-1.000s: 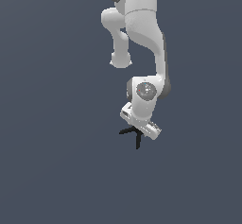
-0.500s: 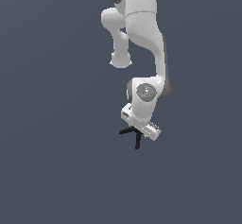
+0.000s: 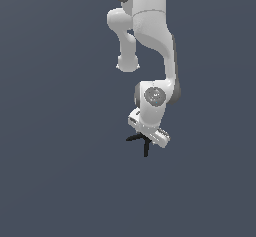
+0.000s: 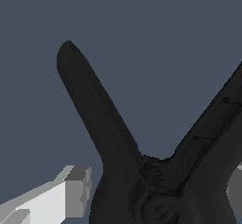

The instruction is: Pick up the object and move it to a goal position.

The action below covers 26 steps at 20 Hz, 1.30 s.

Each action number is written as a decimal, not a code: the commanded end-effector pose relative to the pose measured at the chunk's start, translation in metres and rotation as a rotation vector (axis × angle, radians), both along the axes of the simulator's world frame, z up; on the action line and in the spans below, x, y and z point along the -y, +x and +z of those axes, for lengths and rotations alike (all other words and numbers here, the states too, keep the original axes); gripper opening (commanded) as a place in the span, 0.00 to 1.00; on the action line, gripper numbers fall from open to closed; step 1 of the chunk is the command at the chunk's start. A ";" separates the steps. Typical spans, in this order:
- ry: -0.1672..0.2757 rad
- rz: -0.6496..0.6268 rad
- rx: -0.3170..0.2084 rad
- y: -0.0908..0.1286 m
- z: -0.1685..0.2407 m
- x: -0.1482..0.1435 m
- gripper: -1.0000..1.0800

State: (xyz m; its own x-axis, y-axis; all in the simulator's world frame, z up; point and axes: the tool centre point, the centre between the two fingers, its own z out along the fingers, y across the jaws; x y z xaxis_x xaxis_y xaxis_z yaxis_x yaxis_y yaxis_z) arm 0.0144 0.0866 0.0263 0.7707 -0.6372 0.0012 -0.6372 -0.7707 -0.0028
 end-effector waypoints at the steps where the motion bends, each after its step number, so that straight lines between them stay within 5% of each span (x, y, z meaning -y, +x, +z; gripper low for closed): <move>1: 0.001 0.000 0.003 -0.001 0.007 -0.001 0.00; 11: 0.001 0.000 0.002 -0.020 0.063 -0.012 0.00; 26: -0.001 -0.001 0.000 -0.070 0.216 -0.041 0.00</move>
